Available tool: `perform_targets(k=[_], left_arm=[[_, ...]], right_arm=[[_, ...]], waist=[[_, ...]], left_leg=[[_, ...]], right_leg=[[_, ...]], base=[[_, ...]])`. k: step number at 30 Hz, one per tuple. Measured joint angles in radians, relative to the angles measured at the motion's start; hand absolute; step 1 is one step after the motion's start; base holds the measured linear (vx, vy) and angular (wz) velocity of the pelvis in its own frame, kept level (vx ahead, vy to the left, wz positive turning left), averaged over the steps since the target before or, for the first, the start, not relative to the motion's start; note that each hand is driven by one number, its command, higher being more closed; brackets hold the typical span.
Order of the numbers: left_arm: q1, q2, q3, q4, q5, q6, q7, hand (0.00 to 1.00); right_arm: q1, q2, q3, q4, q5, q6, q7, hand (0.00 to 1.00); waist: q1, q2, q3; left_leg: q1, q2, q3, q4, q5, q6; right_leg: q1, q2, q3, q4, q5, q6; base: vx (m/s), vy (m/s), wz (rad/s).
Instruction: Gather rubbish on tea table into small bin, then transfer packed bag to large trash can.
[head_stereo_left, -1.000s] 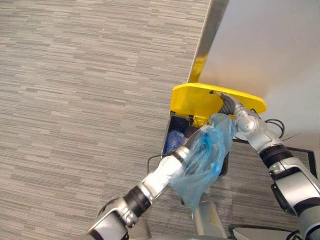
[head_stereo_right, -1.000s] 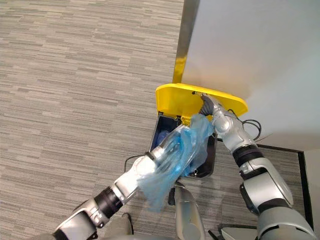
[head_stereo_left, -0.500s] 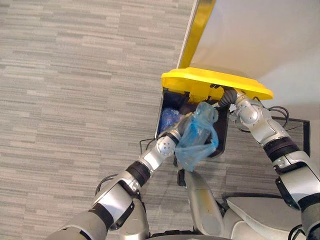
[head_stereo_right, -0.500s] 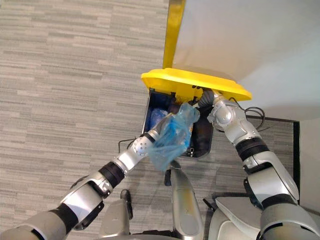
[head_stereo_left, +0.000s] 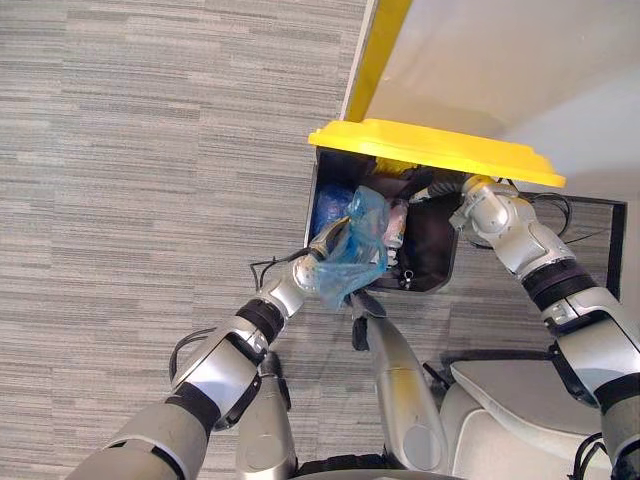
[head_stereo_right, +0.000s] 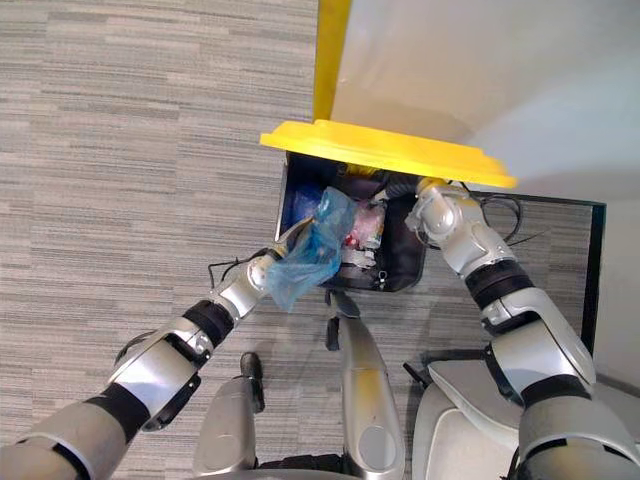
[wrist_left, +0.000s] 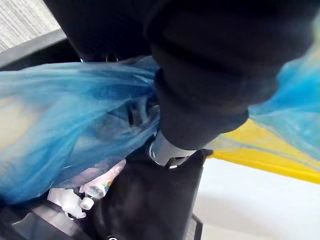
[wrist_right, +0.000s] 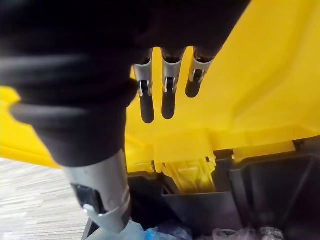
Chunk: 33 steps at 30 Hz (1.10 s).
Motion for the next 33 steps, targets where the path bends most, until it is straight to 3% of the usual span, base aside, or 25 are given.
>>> perform_targets(k=[12, 24, 28, 30, 33], left_arm=[[0.010, -0.035, -0.047, -0.002, 0.001, 0.004, -0.018, 0.00], [0.085, -0.044, 0.021, -0.020, -0.002, -0.004, -0.016, 0.00], [0.213, -0.017, 0.077, -0.112, -0.028, -0.013, -0.014, 0.00], [0.286, -0.003, 0.115, -0.165, -0.064, -0.021, -0.013, 0.00], [0.393, 0.027, 0.181, -0.267, -0.102, -0.029, -0.010, 0.00]], right_arm=[[0.001, 0.009, 0.026, -0.147, 0.001, -0.037, -0.019, 0.00], [0.058, 0.010, 0.017, -0.158, 0.001, -0.037, -0.019, 0.00], [0.149, 0.005, 0.005, -0.135, 0.000, -0.037, -0.014, 0.00], [0.232, 0.004, -0.054, -0.138, 0.000, -0.037, -0.012, 0.00], [0.337, -0.003, -0.123, -0.160, 0.000, -0.036, -0.003, 0.00]], waist=[[0.004, 0.001, -0.001], [0.002, 0.005, -0.005], [0.006, 0.023, -0.077], [0.006, 0.050, -0.101], [0.014, 0.069, -0.127]], left_leg=[[-0.012, 0.024, 0.021, 0.010, -0.011, -0.001], [0.056, 0.016, 0.030, -0.045, 0.008, -0.010], [0.066, 0.012, 0.010, -0.060, 0.017, -0.005], [0.084, 0.015, -0.011, -0.072, 0.024, -0.007], [0.116, 0.016, -0.023, -0.095, 0.035, -0.008]], right_leg=[[-0.020, 0.014, 0.008, 0.003, 0.000, -0.001], [0.020, 0.017, 0.014, 0.001, 0.000, -0.001], [0.045, 0.014, 0.000, -0.026, 0.006, -0.010], [0.078, 0.014, -0.021, -0.038, 0.008, -0.012], [0.114, 0.013, -0.035, -0.051, 0.007, -0.012]], base=[[0.05, 0.013, -0.06], [0.04, 0.015, -0.01], [0.03, 0.025, 0.12], [0.04, 0.014, 0.24], [0.03, 0.011, 0.17]])
